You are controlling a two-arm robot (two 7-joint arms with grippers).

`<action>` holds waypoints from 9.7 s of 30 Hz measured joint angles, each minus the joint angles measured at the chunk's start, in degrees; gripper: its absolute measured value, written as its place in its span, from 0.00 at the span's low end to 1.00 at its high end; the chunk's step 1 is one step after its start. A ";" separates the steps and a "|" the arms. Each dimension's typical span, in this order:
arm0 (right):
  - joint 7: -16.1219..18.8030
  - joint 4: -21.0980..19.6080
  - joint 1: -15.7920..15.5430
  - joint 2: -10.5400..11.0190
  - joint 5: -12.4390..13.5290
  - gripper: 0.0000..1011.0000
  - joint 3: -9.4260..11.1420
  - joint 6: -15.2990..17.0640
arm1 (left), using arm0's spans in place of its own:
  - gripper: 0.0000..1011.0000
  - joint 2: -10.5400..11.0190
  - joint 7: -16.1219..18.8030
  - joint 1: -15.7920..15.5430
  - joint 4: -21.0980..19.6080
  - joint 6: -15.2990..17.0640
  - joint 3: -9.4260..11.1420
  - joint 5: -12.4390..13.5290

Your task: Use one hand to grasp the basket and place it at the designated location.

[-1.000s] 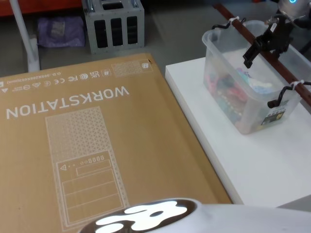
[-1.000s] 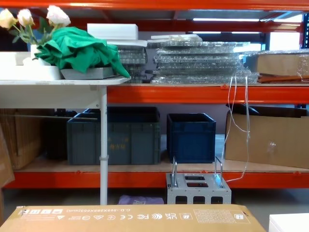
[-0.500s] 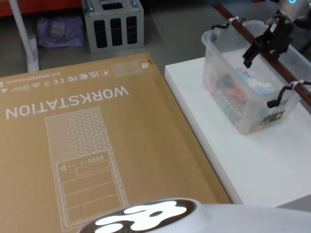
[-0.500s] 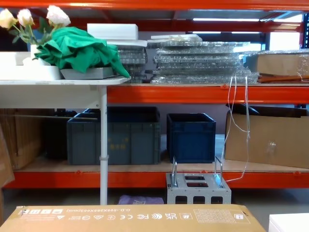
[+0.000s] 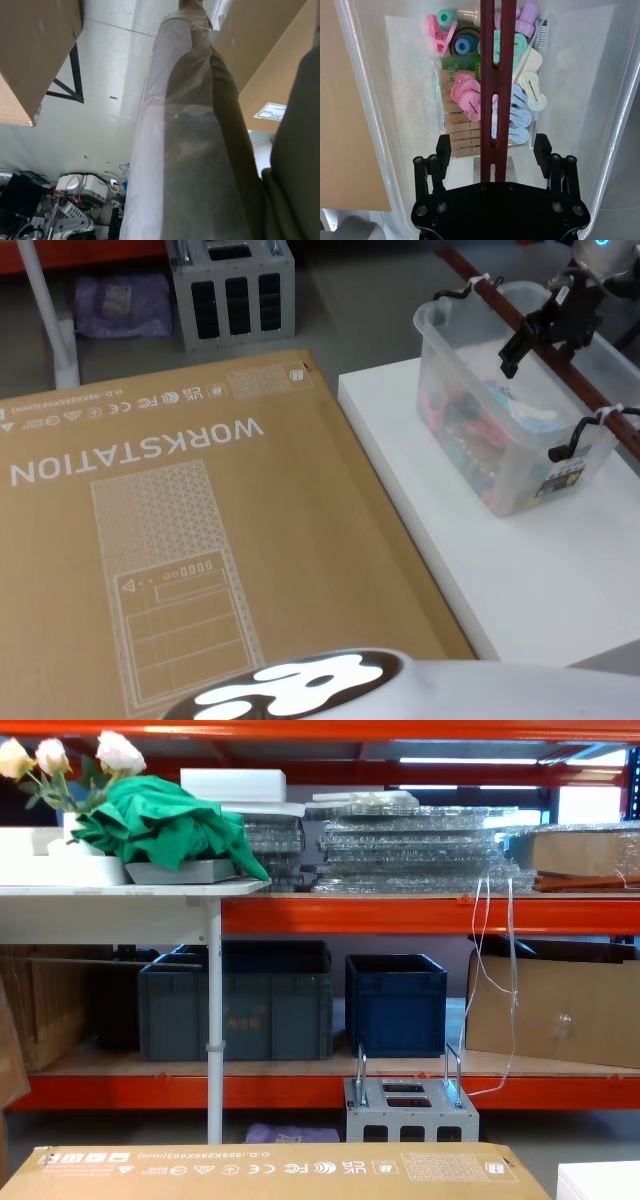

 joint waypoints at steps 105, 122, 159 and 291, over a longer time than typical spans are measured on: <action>1.14 -11.07 8.59 1.13 5.31 0.23 2.73 -15.24 | 0.00 0.00 0.00 0.00 0.00 0.00 0.00 0.00; 0.94 -13.77 9.20 0.03 7.33 0.23 0.42 -18.18 | 0.00 0.00 0.00 0.00 0.00 0.00 0.00 0.00; -5.88 -31.29 6.20 1.19 9.60 0.23 -4.77 -32.71 | 0.00 0.00 0.00 0.00 0.00 0.00 0.00 0.00; -18.44 -35.82 0.20 -7.48 -6.84 0.32 -16.63 -36.21 | 0.00 0.00 0.00 0.00 0.00 0.00 0.00 0.00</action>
